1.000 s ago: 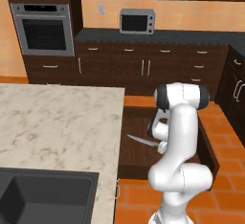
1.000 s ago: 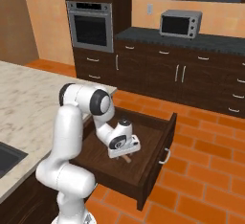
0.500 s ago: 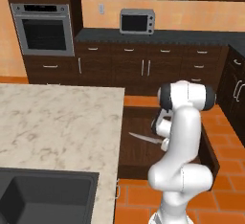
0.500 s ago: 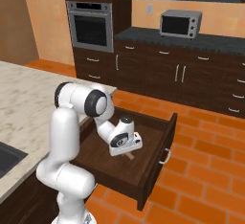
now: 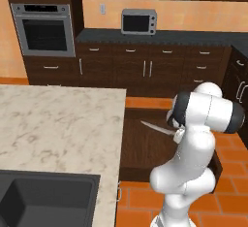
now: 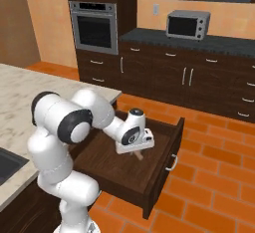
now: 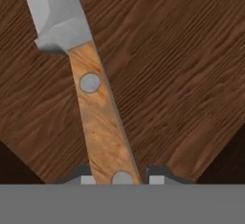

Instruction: Pick up the knife from the drawer and place it on the cutting board. Then place the meat from the plate to the cutting board.

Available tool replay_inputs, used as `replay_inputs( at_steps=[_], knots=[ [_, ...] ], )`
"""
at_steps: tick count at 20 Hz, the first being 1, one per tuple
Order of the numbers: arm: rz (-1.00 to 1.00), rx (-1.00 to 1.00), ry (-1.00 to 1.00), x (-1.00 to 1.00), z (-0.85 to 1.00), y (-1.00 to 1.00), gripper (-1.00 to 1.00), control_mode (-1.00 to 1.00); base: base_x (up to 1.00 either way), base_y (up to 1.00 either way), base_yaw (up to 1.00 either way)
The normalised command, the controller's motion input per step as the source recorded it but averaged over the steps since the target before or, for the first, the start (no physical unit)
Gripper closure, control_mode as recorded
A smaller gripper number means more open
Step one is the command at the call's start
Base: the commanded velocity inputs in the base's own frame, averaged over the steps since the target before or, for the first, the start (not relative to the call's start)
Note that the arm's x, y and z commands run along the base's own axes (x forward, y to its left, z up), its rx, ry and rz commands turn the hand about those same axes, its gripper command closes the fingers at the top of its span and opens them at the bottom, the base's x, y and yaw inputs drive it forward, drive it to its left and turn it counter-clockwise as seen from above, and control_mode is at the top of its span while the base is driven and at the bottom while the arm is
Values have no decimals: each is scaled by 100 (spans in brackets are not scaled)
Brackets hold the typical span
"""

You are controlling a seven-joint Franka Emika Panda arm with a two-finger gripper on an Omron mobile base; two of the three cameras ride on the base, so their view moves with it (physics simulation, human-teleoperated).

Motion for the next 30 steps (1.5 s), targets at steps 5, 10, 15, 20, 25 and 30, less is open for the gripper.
replay_inputs(
  at_steps=[5, 10, 15, 20, 25, 30],
  knots=[
    [-1, 0, 0, -43, 100, 25, 100, -100, 0, 0, 0],
    [0, -2, -10, -60, 100, 39, 100, -100, 0, 0, 0],
    [2, 0, -18, -82, 100, 45, 100, -100, 0, 0, 0],
    [15, 0, -7, -97, 92, 61, 100, -100, 0, 0, 0],
    [25, -8, -4, -93, 71, 71, 100, -100, 0, 0, 0],
    [15, -5, -2, -55, 14, 15, 100, -100, 0, 0, 0]
  ],
)
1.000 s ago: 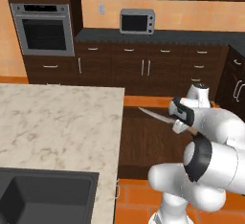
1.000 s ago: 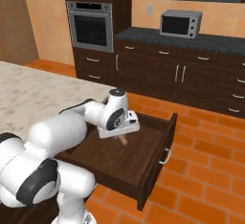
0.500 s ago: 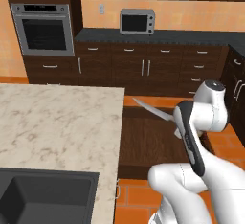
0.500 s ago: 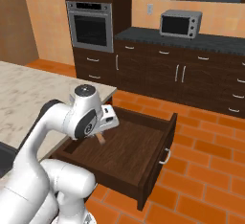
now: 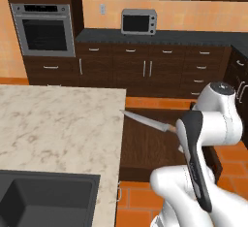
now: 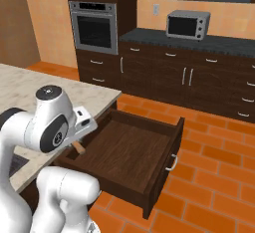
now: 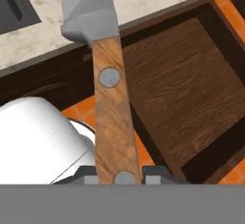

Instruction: Pick up the knife from the drawer and place it on the cutting board. Then place the meat from the plate to the cutting board.

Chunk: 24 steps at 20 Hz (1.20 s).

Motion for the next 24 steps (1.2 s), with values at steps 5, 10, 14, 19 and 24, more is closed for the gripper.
replay_inputs(
  at_steps=[5, 10, 14, 19, 24],
  knots=[
    [6, 0, -1, 0, 0, -2, 100, -100, 0, 0, 0],
    [0, 0, 0, 0, 0, 0, 100, -100, 0, 0, 0],
    [0, 0, 0, 0, 0, 0, 100, 100, 0, -6, 12],
    [0, 0, 0, 0, 0, 0, 100, 100, -1, -28, 40],
    [0, 0, 0, 0, 0, 0, 100, 100, -49, -16, 66]
  ],
)
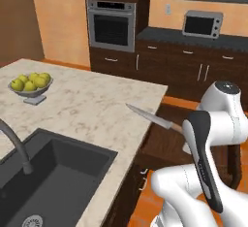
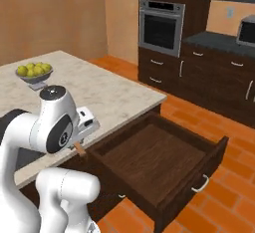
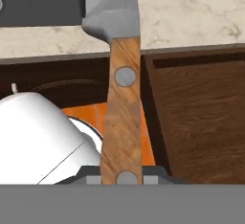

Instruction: Pick up the knife from the drawer and place it on the cutting board. Then place the meat from the plate to the cutting board.

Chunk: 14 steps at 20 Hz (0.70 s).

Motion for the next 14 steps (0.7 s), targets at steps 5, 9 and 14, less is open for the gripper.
replay_inputs(
  at_steps=[5, 9, 14],
  knots=[
    [0, 0, 0, 0, 0, 0, 100, 100, -51, 6, 87],
    [0, 0, 0, 0, 0, 0, 100, 100, -2, 35, 100],
    [0, 0, 0, 0, 0, 0, 100, 100, -4, 41, 100]
  ],
)
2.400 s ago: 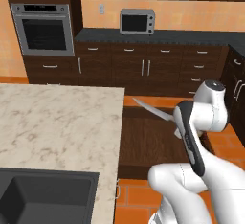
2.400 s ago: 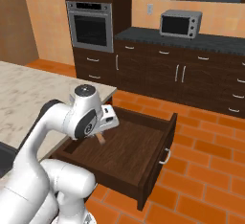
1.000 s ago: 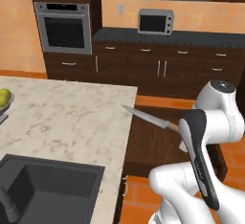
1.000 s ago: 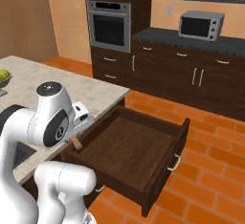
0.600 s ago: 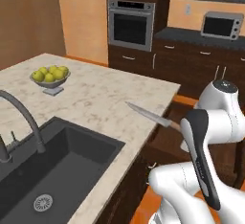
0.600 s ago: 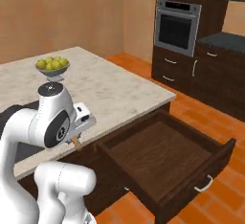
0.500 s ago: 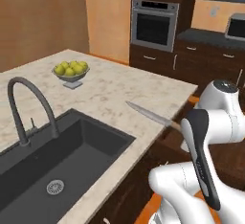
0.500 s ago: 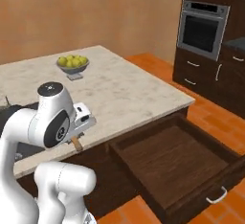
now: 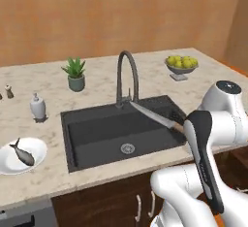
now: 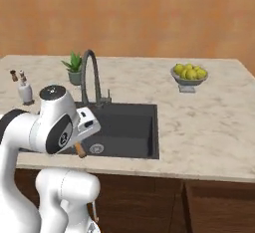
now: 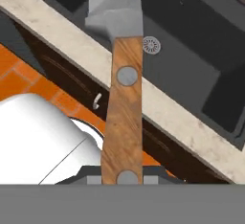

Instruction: Pick up the knife from the drawer and place it on the cutting board. Then place the meat from the plate to the cutting board.

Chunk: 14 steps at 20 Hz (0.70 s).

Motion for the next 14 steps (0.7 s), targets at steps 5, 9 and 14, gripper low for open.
replay_inputs(
  at_steps=[5, 9, 14],
  knots=[
    [0, 0, 0, 0, 0, 0, 100, 100, -22, 75, 79],
    [0, 0, 0, 0, 0, 0, 100, 100, 13, 100, 8],
    [0, 0, 0, 0, 0, 0, 100, 100, 49, 100, 0]
  ],
)
